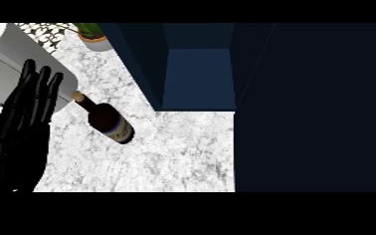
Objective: Pick up the wine, place it into the cabinet and close the cabinet
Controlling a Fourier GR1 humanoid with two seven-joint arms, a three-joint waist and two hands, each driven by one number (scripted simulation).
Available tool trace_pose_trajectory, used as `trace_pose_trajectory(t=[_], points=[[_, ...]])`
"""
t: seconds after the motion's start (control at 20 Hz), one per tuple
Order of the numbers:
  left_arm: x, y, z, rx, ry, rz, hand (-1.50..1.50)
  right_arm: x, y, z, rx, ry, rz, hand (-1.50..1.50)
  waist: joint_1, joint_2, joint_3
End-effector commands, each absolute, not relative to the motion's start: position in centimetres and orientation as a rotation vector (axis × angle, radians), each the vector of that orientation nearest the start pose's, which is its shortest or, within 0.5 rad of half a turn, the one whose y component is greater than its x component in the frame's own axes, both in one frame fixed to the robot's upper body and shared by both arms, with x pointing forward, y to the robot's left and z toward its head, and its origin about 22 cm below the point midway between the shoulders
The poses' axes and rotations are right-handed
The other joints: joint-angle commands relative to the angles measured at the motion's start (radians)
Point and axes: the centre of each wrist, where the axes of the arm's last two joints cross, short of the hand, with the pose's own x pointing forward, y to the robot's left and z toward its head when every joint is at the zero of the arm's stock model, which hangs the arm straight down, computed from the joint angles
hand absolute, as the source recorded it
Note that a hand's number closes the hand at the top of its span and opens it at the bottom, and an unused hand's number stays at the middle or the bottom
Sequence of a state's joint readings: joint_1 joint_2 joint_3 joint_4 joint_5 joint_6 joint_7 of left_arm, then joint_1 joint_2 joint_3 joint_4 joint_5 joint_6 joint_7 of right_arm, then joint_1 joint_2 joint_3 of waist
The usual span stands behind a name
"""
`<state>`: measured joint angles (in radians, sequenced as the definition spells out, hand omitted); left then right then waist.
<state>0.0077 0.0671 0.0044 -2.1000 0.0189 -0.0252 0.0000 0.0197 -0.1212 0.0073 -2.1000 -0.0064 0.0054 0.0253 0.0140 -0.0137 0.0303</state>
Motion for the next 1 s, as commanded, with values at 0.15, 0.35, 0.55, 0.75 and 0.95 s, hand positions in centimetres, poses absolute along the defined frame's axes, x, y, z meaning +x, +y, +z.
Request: trace_pose_trajectory(t=[0.15,0.35,0.55,0.75,0.95], points=[[21.6,20.1,12.1,0.356,-2.049,0.014,-1.50,18.8,-23.7,13.3,-0.009,-2.102,0.114,-1.50,-0.029,0.011,-0.029],[22.6,17.4,12.0,0.223,-1.925,0.297,-1.50,17.5,-21.4,12.2,0.225,-1.944,0.255,-1.50,-0.049,0.012,-0.031],[23.1,12.6,12.2,0.250,-1.924,0.352,-1.50,15.6,-21.6,12.7,0.217,-1.931,0.254,-1.50,-0.037,0.012,-0.029],[23.9,8.4,13.1,0.226,-1.935,0.350,-1.50,15.7,-21.9,16.1,0.225,-1.936,0.250,-1.50,-0.026,0.013,-0.030],[23.7,5.7,14.0,0.223,-1.939,0.346,-1.50,13.8,-20.8,17.3,0.224,-1.939,0.215,-1.50,-0.023,0.010,-0.030]])
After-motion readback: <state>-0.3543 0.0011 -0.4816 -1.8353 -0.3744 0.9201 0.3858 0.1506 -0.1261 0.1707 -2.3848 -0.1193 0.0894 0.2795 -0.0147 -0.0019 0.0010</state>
